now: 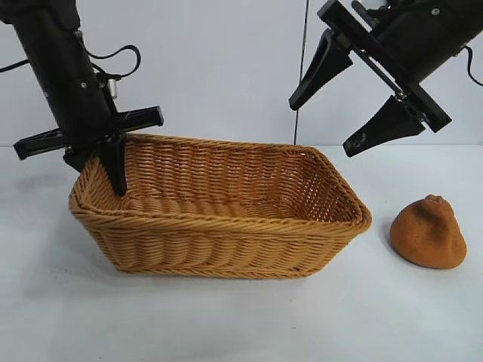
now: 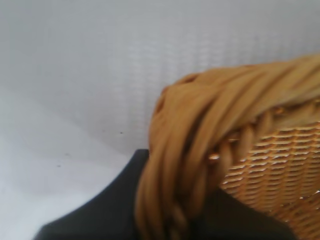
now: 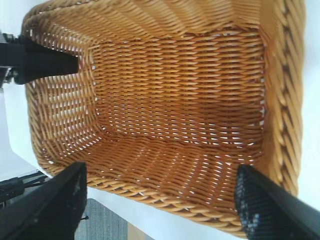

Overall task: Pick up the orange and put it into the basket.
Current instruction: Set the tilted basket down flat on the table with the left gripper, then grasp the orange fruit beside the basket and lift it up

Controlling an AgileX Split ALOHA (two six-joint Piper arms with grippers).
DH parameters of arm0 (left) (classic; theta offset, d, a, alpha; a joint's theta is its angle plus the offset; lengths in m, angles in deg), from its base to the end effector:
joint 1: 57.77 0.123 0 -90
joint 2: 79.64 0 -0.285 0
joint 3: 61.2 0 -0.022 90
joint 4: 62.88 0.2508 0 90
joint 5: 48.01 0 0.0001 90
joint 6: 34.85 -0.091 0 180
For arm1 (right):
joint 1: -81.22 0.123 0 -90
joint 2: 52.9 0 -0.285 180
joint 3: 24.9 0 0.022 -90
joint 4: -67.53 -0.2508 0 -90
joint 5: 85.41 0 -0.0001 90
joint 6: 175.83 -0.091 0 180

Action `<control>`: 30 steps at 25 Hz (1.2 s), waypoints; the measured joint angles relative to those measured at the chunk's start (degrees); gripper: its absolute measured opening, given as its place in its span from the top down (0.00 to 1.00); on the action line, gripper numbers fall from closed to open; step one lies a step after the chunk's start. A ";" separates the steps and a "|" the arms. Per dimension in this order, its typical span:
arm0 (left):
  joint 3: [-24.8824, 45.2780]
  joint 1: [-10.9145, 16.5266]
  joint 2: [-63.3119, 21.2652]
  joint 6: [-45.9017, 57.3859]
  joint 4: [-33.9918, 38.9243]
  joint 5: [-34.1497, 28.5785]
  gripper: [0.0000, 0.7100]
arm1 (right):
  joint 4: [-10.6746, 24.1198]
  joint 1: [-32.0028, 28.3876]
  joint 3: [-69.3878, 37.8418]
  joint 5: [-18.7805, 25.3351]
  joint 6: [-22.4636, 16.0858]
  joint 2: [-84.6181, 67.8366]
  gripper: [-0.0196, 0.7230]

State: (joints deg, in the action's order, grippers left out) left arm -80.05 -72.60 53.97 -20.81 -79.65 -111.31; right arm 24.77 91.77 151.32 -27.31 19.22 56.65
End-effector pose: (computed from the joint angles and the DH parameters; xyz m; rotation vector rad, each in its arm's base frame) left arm 0.4174 -0.1348 0.1565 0.1756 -3.0766 0.4085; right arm 0.3403 0.1168 0.2413 -0.1223 2.8167 0.9560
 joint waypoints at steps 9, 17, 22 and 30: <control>0.00 -0.27 2.19 -1.64 -3.24 4.61 0.86 | 0.00 0.00 0.00 0.07 0.00 0.00 0.22; -0.60 -0.27 2.13 -1.82 -3.88 4.13 0.25 | 0.00 0.00 0.00 0.13 0.00 0.00 0.22; -2.61 -0.27 -0.40 -3.04 -2.75 0.73 0.18 | 0.00 0.00 0.00 0.18 0.00 0.00 0.22; -12.05 -0.27 -7.69 -4.15 13.19 -5.75 0.17 | 0.00 0.00 0.00 0.18 0.00 0.00 0.22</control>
State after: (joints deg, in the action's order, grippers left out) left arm -92.10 -72.88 46.27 -24.95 -66.46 -117.07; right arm 24.77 91.77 151.32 -27.13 19.22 56.65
